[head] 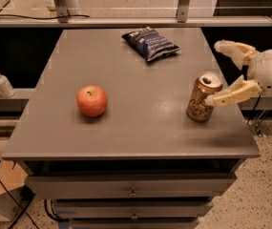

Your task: Place orange can upright

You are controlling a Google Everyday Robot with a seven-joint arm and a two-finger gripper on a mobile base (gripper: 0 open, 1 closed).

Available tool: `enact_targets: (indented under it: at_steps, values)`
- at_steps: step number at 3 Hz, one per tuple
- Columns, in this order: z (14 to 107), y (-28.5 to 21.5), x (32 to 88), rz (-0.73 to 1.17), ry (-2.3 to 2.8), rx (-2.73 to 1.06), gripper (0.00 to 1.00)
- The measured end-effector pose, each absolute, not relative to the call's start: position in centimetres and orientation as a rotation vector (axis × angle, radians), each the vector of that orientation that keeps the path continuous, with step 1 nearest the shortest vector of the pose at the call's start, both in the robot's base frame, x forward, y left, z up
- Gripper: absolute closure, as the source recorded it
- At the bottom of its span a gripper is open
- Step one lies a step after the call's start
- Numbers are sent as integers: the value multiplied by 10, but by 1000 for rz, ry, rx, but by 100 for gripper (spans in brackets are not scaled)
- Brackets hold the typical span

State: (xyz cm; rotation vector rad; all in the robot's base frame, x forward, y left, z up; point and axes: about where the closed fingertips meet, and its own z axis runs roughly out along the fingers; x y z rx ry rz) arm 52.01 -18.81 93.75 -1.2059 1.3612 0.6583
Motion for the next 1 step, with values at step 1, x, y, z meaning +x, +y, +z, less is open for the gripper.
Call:
enact_targets:
  at_steps: [1]
  values:
    - [937,-188,520,658,1361,-1205,0]
